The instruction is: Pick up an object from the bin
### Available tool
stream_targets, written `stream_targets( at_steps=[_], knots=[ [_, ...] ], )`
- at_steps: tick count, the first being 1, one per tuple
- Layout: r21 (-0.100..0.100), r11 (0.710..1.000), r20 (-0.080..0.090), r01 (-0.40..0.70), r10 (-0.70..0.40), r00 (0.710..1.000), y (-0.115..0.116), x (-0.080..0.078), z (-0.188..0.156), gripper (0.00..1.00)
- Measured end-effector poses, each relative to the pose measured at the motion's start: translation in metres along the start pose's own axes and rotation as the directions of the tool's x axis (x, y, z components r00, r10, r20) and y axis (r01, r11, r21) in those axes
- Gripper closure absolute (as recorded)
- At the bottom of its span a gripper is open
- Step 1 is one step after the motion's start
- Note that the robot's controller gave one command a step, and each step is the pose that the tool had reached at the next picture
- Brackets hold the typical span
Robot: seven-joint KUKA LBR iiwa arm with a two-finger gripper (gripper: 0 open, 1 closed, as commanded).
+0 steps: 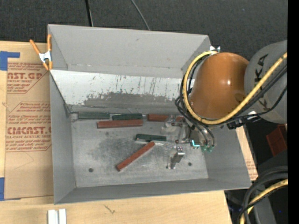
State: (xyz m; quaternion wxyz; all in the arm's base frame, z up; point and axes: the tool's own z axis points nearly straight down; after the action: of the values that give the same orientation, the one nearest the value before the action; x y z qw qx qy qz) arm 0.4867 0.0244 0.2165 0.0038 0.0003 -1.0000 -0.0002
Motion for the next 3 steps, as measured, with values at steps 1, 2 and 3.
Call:
stream_targets(
  at_steps=[1,2,3],
  knots=[
    [0.000,1.000,0.008,0.000,0.000,1.000,0.000,-0.002,-0.004,0.00],
    [0.000,0.999,0.014,0.041,-0.041,0.999,0.011,-0.002,0.058,0.00],
    [-0.003,1.000,0.054,0.012,-0.012,0.998,0.022,-0.054,0.132,1.00]
  ],
)
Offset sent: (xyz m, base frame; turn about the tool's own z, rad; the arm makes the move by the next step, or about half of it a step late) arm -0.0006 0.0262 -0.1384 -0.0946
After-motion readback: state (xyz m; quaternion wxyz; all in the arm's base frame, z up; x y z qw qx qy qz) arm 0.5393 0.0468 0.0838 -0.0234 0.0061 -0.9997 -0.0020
